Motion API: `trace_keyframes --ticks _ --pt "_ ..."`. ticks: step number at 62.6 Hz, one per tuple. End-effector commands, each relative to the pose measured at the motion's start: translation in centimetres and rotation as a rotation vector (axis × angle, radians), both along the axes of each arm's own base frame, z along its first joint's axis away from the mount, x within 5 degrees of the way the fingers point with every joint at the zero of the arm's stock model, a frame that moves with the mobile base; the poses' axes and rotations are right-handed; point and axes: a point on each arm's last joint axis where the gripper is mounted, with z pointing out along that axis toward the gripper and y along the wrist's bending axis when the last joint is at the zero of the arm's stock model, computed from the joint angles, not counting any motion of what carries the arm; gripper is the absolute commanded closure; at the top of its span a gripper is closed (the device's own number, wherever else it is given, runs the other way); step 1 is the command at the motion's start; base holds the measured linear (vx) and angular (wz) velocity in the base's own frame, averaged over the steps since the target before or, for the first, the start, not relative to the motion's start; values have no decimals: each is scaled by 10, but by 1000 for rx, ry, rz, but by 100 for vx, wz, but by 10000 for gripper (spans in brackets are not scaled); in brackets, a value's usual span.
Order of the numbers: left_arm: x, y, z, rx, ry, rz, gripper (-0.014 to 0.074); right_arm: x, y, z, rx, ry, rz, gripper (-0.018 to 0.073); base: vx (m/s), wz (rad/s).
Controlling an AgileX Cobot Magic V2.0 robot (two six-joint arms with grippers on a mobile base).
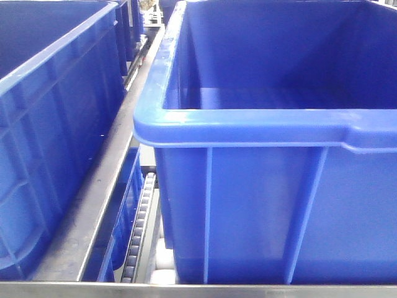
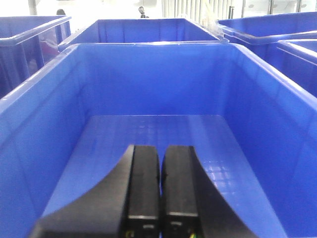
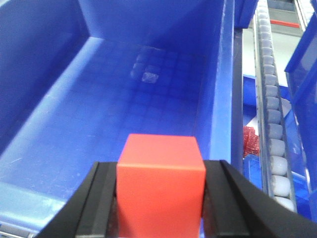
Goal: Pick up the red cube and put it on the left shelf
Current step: 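Lower the right gripper with the red cube into the blue crate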
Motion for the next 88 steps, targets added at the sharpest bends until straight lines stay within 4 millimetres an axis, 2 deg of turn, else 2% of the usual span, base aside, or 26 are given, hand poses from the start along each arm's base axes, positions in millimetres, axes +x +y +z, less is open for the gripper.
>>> trace_keyframes --ticks 1,41,48,53,64,74,81,88 --pt "-1 0 0 -15 -72 0 506 2 1 14 -9 -94 12 368 0 0" --pt "-1 0 0 -15 -72 0 506 1 1 15 -9 -93 12 368 0 0" --pt "-1 0 0 -15 -72 0 506 3 1 24 -5 -100 11 368 0 0" --pt "-1 0 0 -15 -72 0 506 8 3 40 -5 -96 9 368 0 0" --pt "-1 0 0 -15 -72 0 506 38 20 79 -30 -5 37 368 0 0" --pt "-1 0 0 -15 -72 0 506 85 50 103 -68 138 133 368 0 0" --pt "-1 0 0 -15 -72 0 506 120 68 106 -95 256 149 368 0 0" --pt "-1 0 0 -15 -72 0 506 157 84 95 -139 385 142 368 0 0"
